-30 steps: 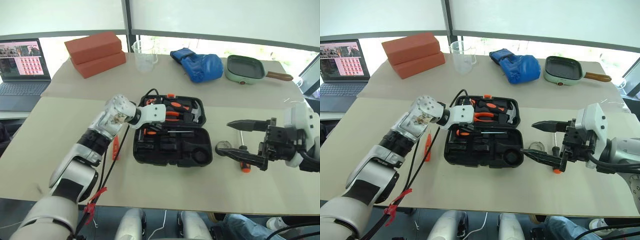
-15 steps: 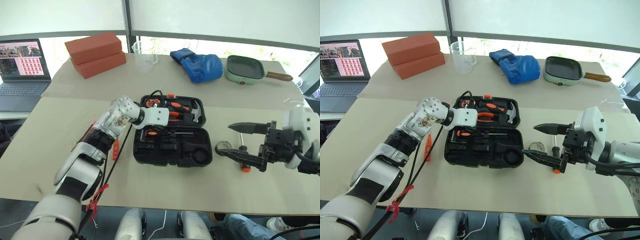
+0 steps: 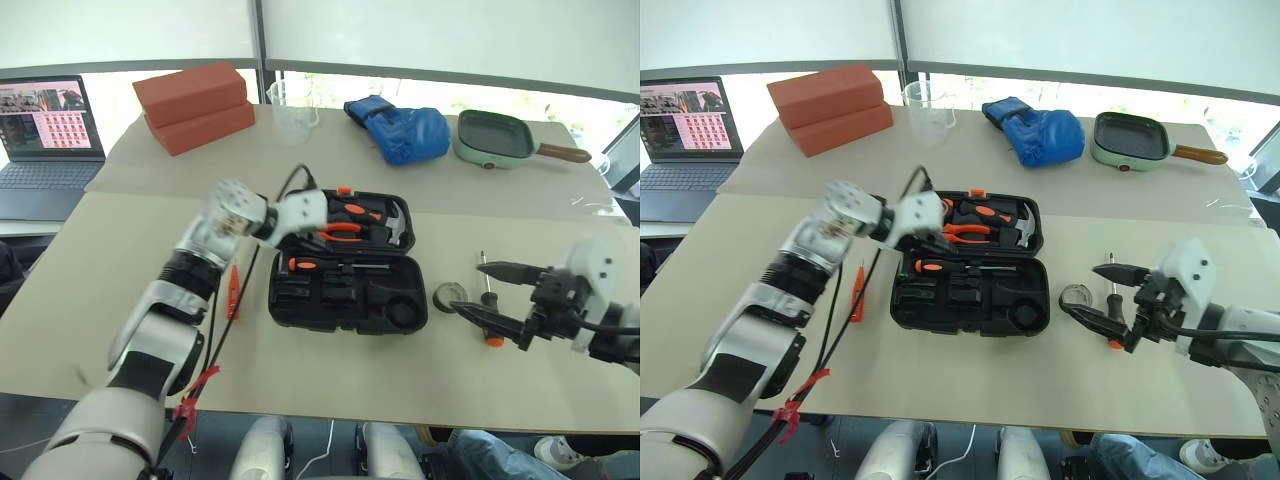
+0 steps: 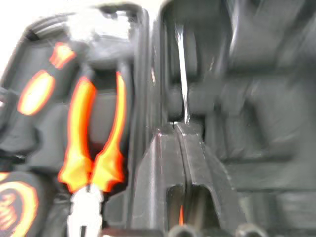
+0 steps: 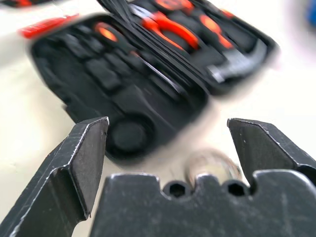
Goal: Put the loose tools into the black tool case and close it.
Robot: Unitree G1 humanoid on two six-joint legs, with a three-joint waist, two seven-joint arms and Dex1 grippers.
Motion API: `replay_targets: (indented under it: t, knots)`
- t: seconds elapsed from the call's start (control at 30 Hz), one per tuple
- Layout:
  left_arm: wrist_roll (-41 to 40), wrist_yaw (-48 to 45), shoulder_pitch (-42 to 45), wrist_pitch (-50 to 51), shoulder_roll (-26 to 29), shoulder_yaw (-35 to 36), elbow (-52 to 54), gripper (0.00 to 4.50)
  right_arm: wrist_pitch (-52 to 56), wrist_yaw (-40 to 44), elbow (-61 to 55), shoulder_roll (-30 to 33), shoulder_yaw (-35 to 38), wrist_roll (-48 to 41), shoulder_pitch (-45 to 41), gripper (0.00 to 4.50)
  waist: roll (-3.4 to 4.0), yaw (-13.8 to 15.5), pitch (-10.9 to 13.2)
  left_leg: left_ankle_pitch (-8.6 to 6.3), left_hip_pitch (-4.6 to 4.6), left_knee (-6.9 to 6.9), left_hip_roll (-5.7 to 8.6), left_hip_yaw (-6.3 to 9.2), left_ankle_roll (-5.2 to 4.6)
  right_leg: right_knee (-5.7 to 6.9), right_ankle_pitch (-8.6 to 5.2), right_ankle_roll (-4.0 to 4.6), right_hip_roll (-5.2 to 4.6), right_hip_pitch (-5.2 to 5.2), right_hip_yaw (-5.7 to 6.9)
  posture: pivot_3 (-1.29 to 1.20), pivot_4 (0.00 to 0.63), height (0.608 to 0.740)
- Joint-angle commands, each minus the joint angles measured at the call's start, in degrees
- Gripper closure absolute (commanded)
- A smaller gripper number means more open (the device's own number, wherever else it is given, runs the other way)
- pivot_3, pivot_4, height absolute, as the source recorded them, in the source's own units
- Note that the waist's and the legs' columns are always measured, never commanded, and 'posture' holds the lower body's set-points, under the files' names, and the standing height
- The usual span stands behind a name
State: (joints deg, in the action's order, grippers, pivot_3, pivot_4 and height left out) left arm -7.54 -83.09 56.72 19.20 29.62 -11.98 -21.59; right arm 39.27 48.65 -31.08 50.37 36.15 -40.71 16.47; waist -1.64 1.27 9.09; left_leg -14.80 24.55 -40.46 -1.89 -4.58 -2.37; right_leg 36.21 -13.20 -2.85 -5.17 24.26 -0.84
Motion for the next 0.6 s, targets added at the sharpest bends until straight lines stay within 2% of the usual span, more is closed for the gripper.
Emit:
replay_targets:
  t: [0.03,0.1,0.17,0.3,0.43,0.6]
  knots:
    - [-14.36,-4.52,-1.35,18.74,4.92,7.12,13.78,2.78,3.05,1.21,-3.95,-4.32,14.18,-1.43,11.26,0.0,0.05,0.01,-0.03,0.0,-0.01,0.01,0.01,0.0,0.0,-0.02,-0.01,-0.01,-0.02,-0.02,-0.01,0.0,0.15,0.738]
    - [-19.08,-1.82,-2.07,25.97,5.71,10.36,16.97,2.12,3.42,1.97,-5.52,-7.57,18.57,-1.45,18.27,0.0,0.06,0.14,-0.03,-0.01,-0.06,0.01,0.01,0.03,-0.02,-0.07,-0.04,-0.07,-0.04,-0.1,0.0,0.0,0.15,0.738]
    - [-21.48,-0.18,-3.7,28.76,6.74,12.15,19.86,1.53,3.24,2.46,-6.75,-10.54,21.35,-1.02,24.1,0.0,0.07,0.14,-0.04,-0.04,-0.21,0.0,0.02,0.04,-0.07,-0.1,-0.08,-0.13,-0.13,-0.25,-0.02,0.0,0.15,0.738]
    - [-27.72,-1.13,-7.51,32.65,9.68,14.06,26.9,0.16,3.58,-1.76,-9.63,-15.23,21.13,-0.09,29.03,0.0,0.08,-0.82,-0.05,-0.04,-0.53,0.0,-0.01,0.04,-0.05,-0.09,-0.1,-0.07,-0.07,-0.53,-0.08,0.0,0.15,0.738]
    - [-29.93,-1.82,-9.53,31.75,11.63,12.92,30.59,0.07,3.09,-8.75,-9.58,-16.04,14.01,3.52,24.02,0.0,0.06,-1.52,-0.05,-0.01,-0.73,0.06,-0.06,0.02,0.0,-0.02,-0.19,0.09,0.01,-0.6,-0.16,0.0,0.15,0.738]
    - [-31.55,-1.12,-10.3,31.49,13.26,12.06,33.62,0.07,6.5,-16.6,-8.4,-16.85,2.98,2.34,10.67,0.0,0.12,-1.8,-0.08,0.02,-0.9,0.17,0.0,0.02,0.06,-0.01,-0.23,0.15,0.02,-0.72,-0.18,0.0,0.15,0.738]
